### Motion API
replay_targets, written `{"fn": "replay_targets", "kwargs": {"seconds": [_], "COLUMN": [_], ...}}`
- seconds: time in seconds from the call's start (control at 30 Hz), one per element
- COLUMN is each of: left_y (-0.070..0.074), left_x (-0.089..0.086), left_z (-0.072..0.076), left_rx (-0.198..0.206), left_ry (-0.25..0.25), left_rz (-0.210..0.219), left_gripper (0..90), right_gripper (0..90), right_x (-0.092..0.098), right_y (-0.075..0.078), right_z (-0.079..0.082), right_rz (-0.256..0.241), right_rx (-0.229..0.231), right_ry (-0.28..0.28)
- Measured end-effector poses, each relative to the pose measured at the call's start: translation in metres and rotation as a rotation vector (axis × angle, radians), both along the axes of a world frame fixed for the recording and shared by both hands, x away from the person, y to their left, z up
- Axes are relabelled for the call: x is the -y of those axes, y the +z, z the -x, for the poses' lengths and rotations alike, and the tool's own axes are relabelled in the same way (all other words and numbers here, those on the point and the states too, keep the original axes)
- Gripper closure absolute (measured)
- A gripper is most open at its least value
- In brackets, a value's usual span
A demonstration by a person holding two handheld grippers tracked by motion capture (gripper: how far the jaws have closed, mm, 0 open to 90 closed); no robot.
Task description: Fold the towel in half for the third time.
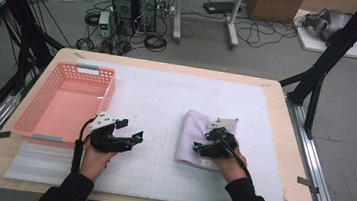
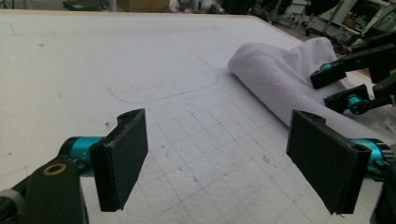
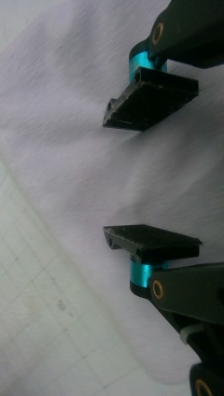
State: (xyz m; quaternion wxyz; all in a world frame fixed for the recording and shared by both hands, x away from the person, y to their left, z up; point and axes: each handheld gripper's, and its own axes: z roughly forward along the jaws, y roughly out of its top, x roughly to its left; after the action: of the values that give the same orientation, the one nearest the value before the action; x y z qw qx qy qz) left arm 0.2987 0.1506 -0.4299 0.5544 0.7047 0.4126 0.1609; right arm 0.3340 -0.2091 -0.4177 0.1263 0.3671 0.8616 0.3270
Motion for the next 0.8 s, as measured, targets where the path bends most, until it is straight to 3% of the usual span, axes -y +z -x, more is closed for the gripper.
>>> {"fn": "replay_targets", "kwargs": {"seconds": [0.1, 0.27, 0.43, 0.5, 0.6, 0.63, 0.67, 0.7, 0.77, 0.8], "left_y": [0.000, 0.000, 0.000, 0.000, 0.000, -0.001, -0.001, 0.000, 0.000, 0.000], "left_x": [0.000, 0.001, -0.001, -0.001, 0.000, 0.001, 0.001, 0.001, 0.001, 0.001], "left_z": [0.000, 0.000, 0.000, -0.001, 0.000, 0.000, 0.000, 0.000, 0.000, 0.000], "left_rx": [-0.003, -0.002, -0.001, -0.003, -0.003, -0.004, -0.002, -0.005, -0.005, -0.003], "left_ry": [0.000, -0.001, -0.001, 0.002, -0.003, -0.003, -0.004, -0.006, -0.004, -0.005], "left_rz": [-0.002, 0.001, -0.002, 0.003, -0.002, 0.002, -0.002, -0.003, -0.002, -0.004], "left_gripper": [20.9, 20.9, 20.9, 20.9, 20.9, 20.9, 20.9, 20.9, 20.9, 20.9], "right_gripper": [40.9, 41.7, 41.8, 43.9, 49.8, 54.5, 60.9, 59.7, 57.0, 56.7], "right_x": [0.018, 0.045, 0.058, 0.065, 0.079, 0.083, 0.087, 0.089, 0.096, 0.096], "right_y": [0.001, -0.005, -0.011, -0.007, -0.005, -0.007, -0.010, -0.016, -0.019, -0.018], "right_z": [0.006, 0.015, 0.019, 0.021, 0.022, 0.020, 0.017, 0.014, 0.012, 0.012], "right_rz": [-0.012, -0.070, -0.136, -0.162, -0.179, -0.164, -0.132, -0.091, -0.144, -0.135], "right_rx": [-0.002, 0.040, 0.045, 0.081, 0.136, 0.134, 0.100, 0.070, 0.037, 0.040], "right_ry": [-0.007, -0.032, -0.012, -0.024, -0.097, -0.130, -0.156, -0.178, -0.212, -0.227]}}
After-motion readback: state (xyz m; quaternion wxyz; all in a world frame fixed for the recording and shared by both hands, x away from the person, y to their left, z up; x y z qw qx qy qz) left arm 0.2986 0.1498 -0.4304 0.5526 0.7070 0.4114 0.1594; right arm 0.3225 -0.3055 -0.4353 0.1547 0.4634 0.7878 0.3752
